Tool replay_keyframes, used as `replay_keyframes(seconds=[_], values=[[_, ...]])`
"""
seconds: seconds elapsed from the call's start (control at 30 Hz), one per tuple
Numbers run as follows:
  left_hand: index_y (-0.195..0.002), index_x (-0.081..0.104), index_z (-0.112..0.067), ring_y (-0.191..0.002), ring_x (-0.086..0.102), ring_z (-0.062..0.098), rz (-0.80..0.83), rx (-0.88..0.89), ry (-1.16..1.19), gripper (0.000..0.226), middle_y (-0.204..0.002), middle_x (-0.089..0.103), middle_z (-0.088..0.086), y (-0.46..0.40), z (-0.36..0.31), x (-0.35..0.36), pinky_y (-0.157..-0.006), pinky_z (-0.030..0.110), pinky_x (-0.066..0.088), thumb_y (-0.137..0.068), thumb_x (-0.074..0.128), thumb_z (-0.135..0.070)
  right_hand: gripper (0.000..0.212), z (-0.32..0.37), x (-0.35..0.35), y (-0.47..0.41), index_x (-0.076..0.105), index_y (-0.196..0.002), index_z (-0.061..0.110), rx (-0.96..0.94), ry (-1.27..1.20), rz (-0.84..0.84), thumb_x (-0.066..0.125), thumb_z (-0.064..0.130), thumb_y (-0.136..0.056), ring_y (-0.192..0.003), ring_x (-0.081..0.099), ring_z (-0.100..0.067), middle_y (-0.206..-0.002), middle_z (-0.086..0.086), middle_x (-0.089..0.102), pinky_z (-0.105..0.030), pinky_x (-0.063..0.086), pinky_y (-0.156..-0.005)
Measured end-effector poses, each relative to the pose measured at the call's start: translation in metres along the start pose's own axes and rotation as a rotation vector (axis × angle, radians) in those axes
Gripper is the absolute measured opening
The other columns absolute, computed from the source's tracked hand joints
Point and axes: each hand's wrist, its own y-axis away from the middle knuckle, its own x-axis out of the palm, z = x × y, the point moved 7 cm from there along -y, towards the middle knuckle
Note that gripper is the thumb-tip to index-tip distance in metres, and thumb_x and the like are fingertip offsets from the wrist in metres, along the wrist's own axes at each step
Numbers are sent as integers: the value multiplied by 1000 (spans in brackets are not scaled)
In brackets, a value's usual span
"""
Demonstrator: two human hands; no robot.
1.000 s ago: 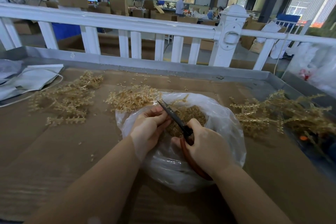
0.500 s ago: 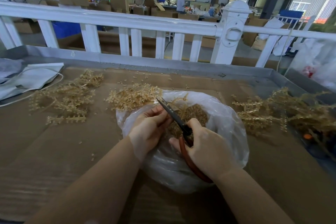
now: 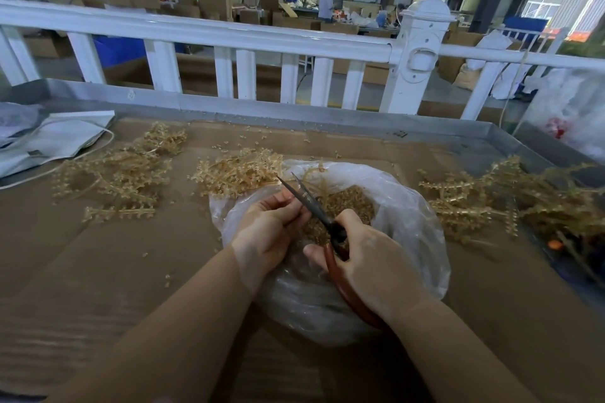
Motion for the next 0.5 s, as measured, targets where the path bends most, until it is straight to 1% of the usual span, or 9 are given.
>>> replay_keyframes(seconds=[0.1,0.27,0.37,0.5], values=[[-82,59,-3,-67,67,12,11,-4,3,20,-75,65,7,0,0,0,-57,18,55,-87,48,13,42,1,-2,-1,35,-86,34,9,-19,2,41,74,-76,-67,56,-8,-71,10,55,-18,37,-56],[-81,58,-2,-63,69,12,0,-6,5,20,-69,68,6,-1,1,-2,-56,19,55,-86,49,14,40,0,-4,-2,33,-82,33,20,-14,27,49,71,-78,-63,55,-6,-65,10,52,-17,37,-54],[-81,55,-2,-62,67,13,-32,15,2,20,-75,64,9,-1,1,-2,-54,19,54,-86,47,15,42,1,-5,0,37,-88,31,-1,72,16,46,72,-79,-65,56,-6,-70,11,55,-18,42,-56],[-81,54,-3,-74,62,18,-48,21,-21,22,-79,61,11,1,1,-1,-57,20,56,-88,45,16,45,0,-5,4,37,-93,32,-18,140,-24,39,75,-79,-72,55,-7,-79,11,56,-19,42,-60]])
